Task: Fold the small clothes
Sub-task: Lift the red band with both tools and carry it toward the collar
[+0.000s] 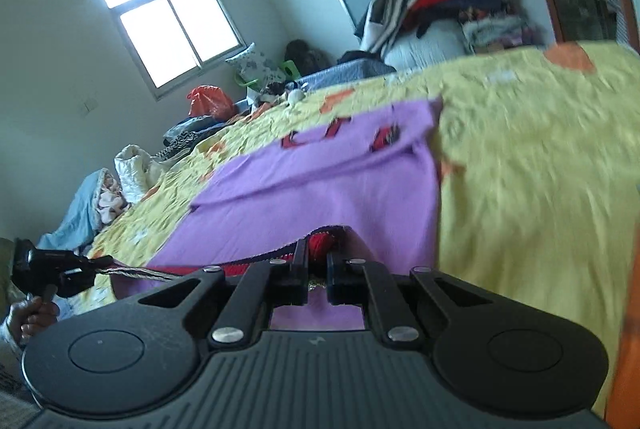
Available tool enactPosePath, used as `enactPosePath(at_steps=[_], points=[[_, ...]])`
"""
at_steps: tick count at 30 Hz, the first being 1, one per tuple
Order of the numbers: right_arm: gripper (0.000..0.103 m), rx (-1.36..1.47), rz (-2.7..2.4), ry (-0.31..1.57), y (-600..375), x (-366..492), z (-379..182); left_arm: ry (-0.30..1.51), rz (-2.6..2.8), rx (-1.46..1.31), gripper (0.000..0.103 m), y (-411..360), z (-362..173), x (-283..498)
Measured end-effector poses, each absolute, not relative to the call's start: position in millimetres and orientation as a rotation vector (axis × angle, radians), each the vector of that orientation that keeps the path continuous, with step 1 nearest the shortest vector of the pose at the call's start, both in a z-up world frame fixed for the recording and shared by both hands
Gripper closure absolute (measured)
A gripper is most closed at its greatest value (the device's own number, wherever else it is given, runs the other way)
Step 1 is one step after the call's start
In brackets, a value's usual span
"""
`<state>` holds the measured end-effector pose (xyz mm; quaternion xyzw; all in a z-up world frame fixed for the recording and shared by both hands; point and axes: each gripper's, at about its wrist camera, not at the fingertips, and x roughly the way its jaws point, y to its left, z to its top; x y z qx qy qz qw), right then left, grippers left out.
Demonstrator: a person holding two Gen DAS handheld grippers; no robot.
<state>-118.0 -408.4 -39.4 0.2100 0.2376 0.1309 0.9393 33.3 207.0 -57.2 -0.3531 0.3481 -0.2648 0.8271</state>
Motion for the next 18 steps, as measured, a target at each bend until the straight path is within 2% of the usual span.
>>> enactPosePath(at_steps=[9, 18], points=[[0.095, 0.553, 0.226, 0.536, -451, 26, -59, 0.711, -0.508, -0.767, 0.100, 182, -60, 157], [0.095, 0.650, 0.207, 0.624, -473, 120, -72, 0.731, -0.465, -0.828, 0.100, 172, -65, 241]])
